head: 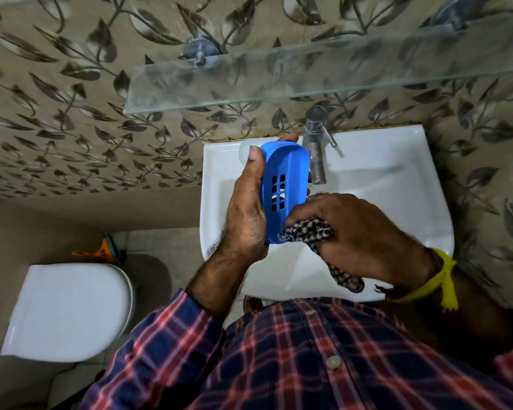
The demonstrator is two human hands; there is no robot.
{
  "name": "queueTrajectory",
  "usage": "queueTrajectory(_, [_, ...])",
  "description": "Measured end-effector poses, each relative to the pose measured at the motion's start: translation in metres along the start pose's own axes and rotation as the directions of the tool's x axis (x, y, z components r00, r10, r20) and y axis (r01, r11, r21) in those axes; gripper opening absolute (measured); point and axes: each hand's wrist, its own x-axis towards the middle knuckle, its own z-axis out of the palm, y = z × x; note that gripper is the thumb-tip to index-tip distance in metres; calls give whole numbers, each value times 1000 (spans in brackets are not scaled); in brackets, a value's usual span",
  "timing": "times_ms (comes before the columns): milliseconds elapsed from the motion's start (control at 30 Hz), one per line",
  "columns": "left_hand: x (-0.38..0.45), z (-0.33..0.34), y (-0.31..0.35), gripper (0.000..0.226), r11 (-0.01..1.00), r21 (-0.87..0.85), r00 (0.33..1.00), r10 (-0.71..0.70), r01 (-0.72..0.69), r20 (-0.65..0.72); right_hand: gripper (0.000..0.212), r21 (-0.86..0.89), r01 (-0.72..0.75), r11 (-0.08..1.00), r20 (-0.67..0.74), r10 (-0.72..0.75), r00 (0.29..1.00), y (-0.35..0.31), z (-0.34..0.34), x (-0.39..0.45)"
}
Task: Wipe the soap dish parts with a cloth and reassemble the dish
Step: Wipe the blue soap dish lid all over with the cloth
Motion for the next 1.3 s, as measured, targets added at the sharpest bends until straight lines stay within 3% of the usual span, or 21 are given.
queueTrajectory(67, [2, -2, 1, 66, 999, -38, 1000, -18, 18, 8, 39, 276, 28, 961, -14, -25, 1000, 6, -2, 0])
queueTrajectory(133, [3, -4, 6, 66, 996, -89, 999, -21, 24, 31, 37, 586, 24, 810, -117, 55, 992, 14, -5, -3])
queueTrajectory(200, [4, -4, 11, 67, 995, -94, 998, -7, 12, 59, 43, 693, 75, 717, -218, 109, 970, 22, -5, -6])
queueTrajectory(333, [5, -2, 11, 71, 999, -42, 997, -1, 4, 73, 53, 417, 166, 894, -368, -1, 930, 20, -4, -4])
queueTrajectory(433, [6, 1, 11, 68, 999, 30, 997, 30, -32, 77, 49, 132, 193, 972, -483, -107, 869, 11, 0, -3])
queueTrajectory(500, [6, 3, 12, 66, 995, 74, 995, 55, -62, 88, 34, -213, 147, 966, -496, -237, 835, 1, 4, -4])
queueTrajectory(567, [6, 3, 13, 68, 990, 116, 994, 69, -79, 85, 28, -384, 113, 916, -488, -305, 818, -3, 12, -5])
queueTrajectory(733, [3, 6, 15, 61, 977, 172, 990, 109, -123, 91, 23, -315, 157, 936, -582, -322, 747, -4, 21, -6])
queueTrajectory(800, [1, 11, 16, 57, 952, 240, 980, 169, -190, 106, 18, -348, 210, 914, -553, -381, 741, -7, 26, -6])
queueTrajectory(900, [-1, 13, 17, 62, 906, 315, 959, 256, -281, 118, 12, -382, 240, 892, -504, -419, 755, -7, 32, -5])
queueTrajectory(1000, [0, 16, 16, 63, 874, 366, 947, 301, -319, 108, 4, -459, 167, 872, -484, -404, 776, -1, 30, -3])
queueTrajectory(1133, [1, 16, 12, 61, 871, 395, 955, 288, -293, 74, 22, -448, 69, 892, -451, -291, 843, 2, 19, -1])
queueTrajectory(1233, [3, 9, 19, 54, 917, 308, 967, 250, -252, 48, 32, -272, 28, 962, -615, -197, 763, 8, 12, -4])
queueTrajectory(1300, [4, 5, 21, 59, 935, 258, 970, 238, -242, 46, 31, -187, 158, 970, -674, -244, 697, 10, 12, -4])
